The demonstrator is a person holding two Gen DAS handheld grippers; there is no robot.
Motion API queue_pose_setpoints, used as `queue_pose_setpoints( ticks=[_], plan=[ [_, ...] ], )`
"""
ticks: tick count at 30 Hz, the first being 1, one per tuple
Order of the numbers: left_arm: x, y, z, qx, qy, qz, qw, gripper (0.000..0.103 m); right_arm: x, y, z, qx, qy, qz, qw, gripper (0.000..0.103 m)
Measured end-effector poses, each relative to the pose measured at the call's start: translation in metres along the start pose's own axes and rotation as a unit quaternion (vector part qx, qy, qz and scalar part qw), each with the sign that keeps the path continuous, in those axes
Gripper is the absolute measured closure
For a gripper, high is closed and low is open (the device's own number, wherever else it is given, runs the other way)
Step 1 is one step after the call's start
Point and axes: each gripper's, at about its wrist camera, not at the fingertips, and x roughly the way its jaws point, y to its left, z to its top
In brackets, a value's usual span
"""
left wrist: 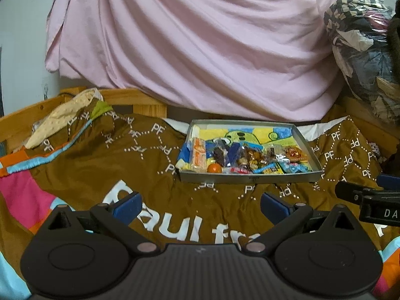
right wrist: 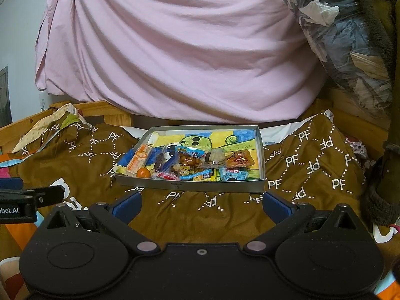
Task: Organize snacks
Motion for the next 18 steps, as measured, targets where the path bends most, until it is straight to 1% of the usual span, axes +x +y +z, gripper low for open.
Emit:
queue_pose_setpoints(
  ticks=[10, 18],
  plan=[
    [0.0049, 0.0035, -0.0024, -0.006, 0.018, -0.003, 0.9998, 0.0, 0.002, -0.0002, -0.0001, -0.005, 0.005, 0.002, 1.0, 0.001],
    [0.0069, 0.0028, -0.003, -0.004, 0.023, 0.002, 0.9997, 0.0, 0.0026, 0.0003, -0.0008, -0.008, 0.008, 0.004, 1.0, 0.001]
  ],
)
